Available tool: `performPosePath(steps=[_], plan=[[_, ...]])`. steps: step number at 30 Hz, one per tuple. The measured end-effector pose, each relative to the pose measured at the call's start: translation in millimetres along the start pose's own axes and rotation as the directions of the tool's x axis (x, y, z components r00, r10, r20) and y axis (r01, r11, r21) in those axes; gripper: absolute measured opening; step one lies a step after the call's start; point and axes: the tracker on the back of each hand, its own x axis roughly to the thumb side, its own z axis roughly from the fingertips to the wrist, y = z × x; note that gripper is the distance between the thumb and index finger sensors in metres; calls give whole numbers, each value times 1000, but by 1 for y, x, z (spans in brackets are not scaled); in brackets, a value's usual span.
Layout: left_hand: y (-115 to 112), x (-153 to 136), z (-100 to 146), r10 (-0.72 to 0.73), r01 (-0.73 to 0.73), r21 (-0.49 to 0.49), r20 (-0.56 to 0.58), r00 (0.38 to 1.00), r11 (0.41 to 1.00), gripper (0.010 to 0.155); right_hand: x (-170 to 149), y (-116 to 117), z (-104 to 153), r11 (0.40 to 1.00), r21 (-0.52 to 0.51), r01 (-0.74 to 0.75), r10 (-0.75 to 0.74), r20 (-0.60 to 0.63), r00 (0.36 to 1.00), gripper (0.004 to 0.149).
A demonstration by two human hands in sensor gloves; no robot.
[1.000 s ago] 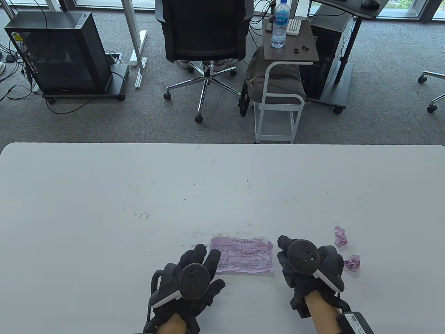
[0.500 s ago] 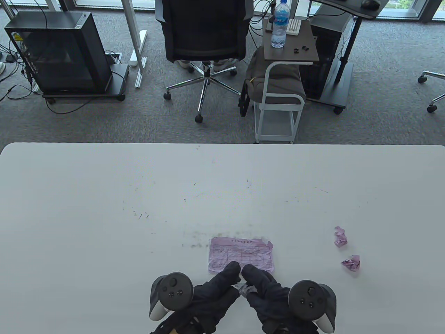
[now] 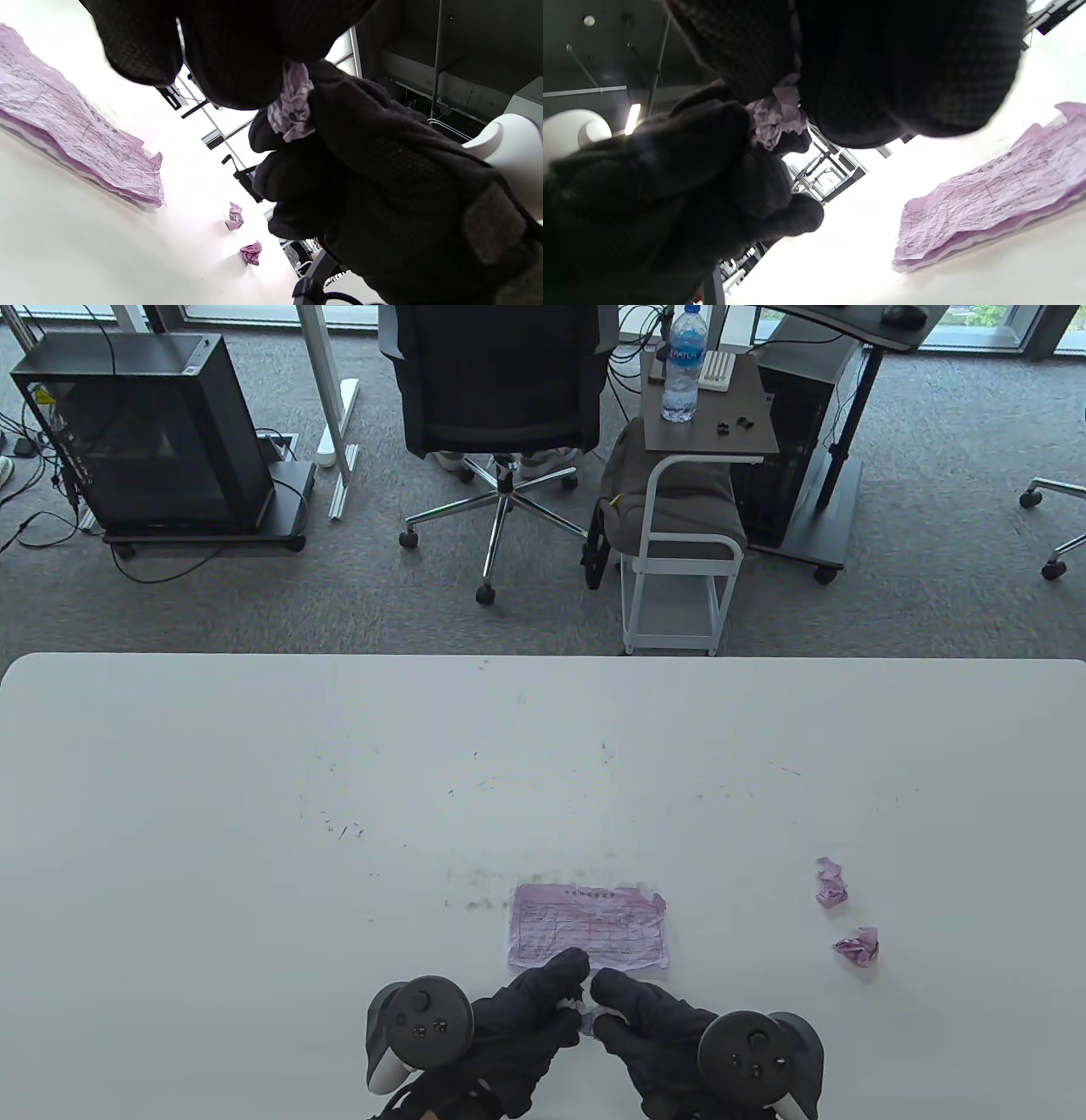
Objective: Flatten crumpled invoices and stack
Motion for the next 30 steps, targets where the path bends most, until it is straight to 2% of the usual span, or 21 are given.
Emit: performPosePath(steps=[6, 13, 16, 19, 20, 21, 22, 23, 27, 30], plan=[[5, -5, 3, -68, 71, 44, -66, 995, 996, 48, -4, -5, -1, 998, -46, -43, 43, 4, 999, 45], [18, -10, 7, -29, 42, 120, -110, 994, 992, 44, -14, -11, -4, 999, -15, -53, 52, -47, 998, 43], [21, -12, 9, 31, -14, 141, -117, 993, 990, 44, -17, -10, -5, 1000, 5, -21, 22, -63, 998, 43], [22, -14, 9, 72, -53, 152, -120, 990, 987, 44, -21, -9, -8, 993, 121, 6, 5, -94, 996, 45], [22, -14, 9, 68, -49, 153, -120, 990, 987, 44, -22, -9, -9, 984, 176, 14, 2, -89, 996, 52], [22, -14, 9, 50, -34, 144, -112, 992, 989, 44, -23, -10, -11, 953, 300, 31, -10, -69, 998, 66], [22, -13, 9, 32, -18, 134, -100, 994, 991, 44, -24, -11, -11, 923, 382, 39, -15, -63, 998, 79], [20, -11, 8, -12, 21, 119, -76, 997, 993, 44, -24, -13, -10, 907, 420, 35, -11, -59, 998, 87], [12, 2, 5, -238, 237, 72, 8, 971, 969, 44, -15, -15, -8, 959, 270, -88, 63, 97, 993, 85], [6, 3, 4, -197, 196, 48, 41, 979, 980, 43, -4, -6, -7, 954, 250, -167, 133, 146, 980, 76]])
